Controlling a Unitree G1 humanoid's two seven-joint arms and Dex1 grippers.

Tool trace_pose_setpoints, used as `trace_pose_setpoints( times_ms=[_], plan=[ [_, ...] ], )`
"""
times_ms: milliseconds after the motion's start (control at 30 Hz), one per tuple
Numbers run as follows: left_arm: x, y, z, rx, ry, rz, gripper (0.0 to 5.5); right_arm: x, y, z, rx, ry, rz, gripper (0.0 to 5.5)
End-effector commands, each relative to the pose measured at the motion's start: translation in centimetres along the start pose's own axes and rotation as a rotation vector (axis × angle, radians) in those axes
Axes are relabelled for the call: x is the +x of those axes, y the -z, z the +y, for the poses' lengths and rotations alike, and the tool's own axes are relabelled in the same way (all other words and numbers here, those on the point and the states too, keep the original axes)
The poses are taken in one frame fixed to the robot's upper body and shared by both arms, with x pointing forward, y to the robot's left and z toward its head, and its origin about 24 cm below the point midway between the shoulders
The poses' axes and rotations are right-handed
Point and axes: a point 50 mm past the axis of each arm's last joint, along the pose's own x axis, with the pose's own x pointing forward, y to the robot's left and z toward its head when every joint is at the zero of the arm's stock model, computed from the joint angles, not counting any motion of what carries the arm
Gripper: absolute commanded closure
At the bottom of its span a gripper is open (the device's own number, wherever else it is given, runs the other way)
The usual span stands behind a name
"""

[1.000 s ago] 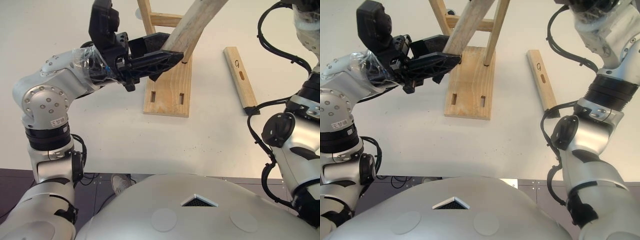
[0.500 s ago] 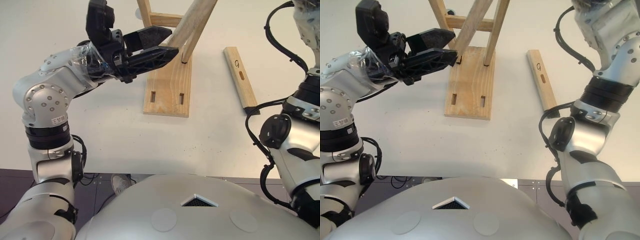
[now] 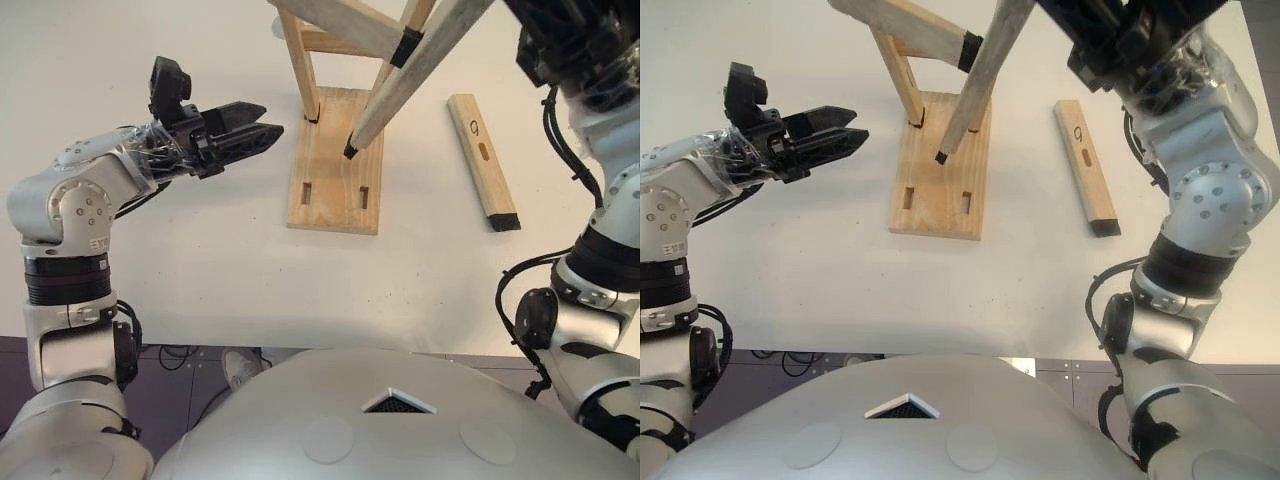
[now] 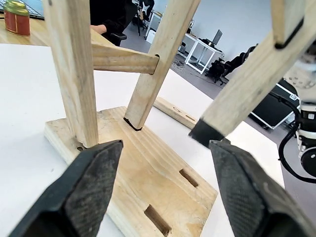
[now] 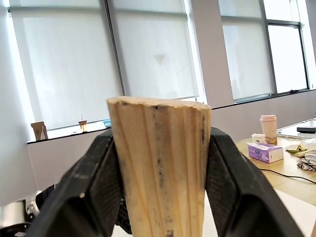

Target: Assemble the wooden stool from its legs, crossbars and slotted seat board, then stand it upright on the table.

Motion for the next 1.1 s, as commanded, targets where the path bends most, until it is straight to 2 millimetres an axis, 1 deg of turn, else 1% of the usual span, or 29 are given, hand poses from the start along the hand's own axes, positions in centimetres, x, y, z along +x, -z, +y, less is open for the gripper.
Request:
trace_pose_setpoints(
  times_ms=[33,133,200,300,367,500,667,800,867,1100],
  plan=[
    [-0.6,-0.2,0.9,-0.012,-0.034,-0.030,2.29,-1.1,1.9,0.2,-0.052,0.006,0.134,3.41],
    [-0.7,0.0,1.1,-0.032,-0.046,-0.053,2.29,-2.1,3.5,-0.3,-0.063,0.033,0.198,3.41],
    [-1.0,0.0,1.3,-0.048,-0.063,-0.067,2.29,-3.0,4.2,-0.5,-0.056,0.061,0.206,3.41],
    [-1.2,0.1,1.4,-0.058,-0.077,-0.080,2.29,-3.4,4.0,-0.5,-0.038,0.058,0.179,3.41],
    [-1.0,0.0,1.4,-0.071,-0.086,-0.116,2.29,-3.4,3.5,-0.6,-0.007,0.056,0.150,3.41],
    [-0.9,-0.1,1.4,-0.079,-0.094,-0.133,2.29,-3.2,3.2,-0.1,0.026,0.026,0.134,3.41],
    [-0.9,-0.2,1.6,-0.079,-0.119,-0.151,2.29,-3.3,4.0,0.1,0.032,0.017,0.207,3.41],
    [-0.6,-0.4,1.3,-0.072,-0.104,-0.167,2.29,-3.1,3.9,0.0,0.001,-0.001,0.240,3.42],
    [-0.2,-0.5,1.3,-0.059,-0.110,-0.160,2.29,-3.4,4.2,-0.2,0.001,0.009,0.257,3.42],
    [0.2,-1.4,0.7,-0.008,-0.106,-0.158,2.29,-3.8,4.8,0.1,-0.027,0.000,0.330,3.43]
  ],
)
